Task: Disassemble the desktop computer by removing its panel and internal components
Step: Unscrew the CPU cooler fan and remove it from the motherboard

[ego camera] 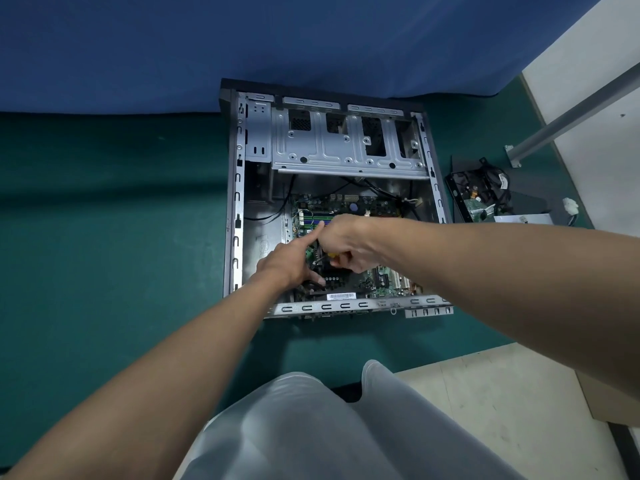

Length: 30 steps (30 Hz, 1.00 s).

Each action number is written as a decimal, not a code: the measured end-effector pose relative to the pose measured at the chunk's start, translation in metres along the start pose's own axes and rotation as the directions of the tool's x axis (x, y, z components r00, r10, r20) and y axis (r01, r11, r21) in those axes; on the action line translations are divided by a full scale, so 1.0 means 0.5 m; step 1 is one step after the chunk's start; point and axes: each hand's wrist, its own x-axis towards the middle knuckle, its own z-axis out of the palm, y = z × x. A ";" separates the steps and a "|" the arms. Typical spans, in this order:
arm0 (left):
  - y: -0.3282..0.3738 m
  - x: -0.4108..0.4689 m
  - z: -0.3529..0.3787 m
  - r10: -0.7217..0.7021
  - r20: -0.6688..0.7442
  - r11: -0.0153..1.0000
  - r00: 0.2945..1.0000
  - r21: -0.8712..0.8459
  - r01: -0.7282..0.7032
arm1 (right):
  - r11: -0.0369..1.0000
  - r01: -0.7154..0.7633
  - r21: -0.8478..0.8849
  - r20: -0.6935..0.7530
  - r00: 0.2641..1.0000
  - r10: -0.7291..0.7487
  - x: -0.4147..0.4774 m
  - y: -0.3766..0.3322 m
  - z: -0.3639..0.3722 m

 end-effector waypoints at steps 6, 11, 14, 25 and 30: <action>-0.006 0.004 0.002 0.030 -0.010 0.999 0.999 -0.034 -0.030 | 0.118 0.313 -0.943 0.209 0.827 -0.522 -0.008 0.003 -0.020; -0.011 0.009 0.004 0.031 -0.008 0.999 0.999 -0.022 -0.031 | -0.336 0.317 -0.887 0.461 0.648 -0.606 -0.007 0.006 -0.031; -0.011 0.010 0.003 0.034 -0.008 0.999 0.999 0.006 -0.034 | 0.109 0.440 -0.891 0.288 0.734 -0.615 0.007 0.003 -0.035; -0.016 0.019 0.007 0.052 -0.011 0.998 0.999 0.045 -0.051 | 0.757 0.196 -0.623 -0.064 0.952 -0.299 0.010 -0.004 -0.019; -0.022 0.028 0.014 0.059 -0.017 0.997 0.998 0.057 -0.058 | -0.281 0.325 -0.903 0.429 0.651 -0.626 -0.012 0.018 -0.011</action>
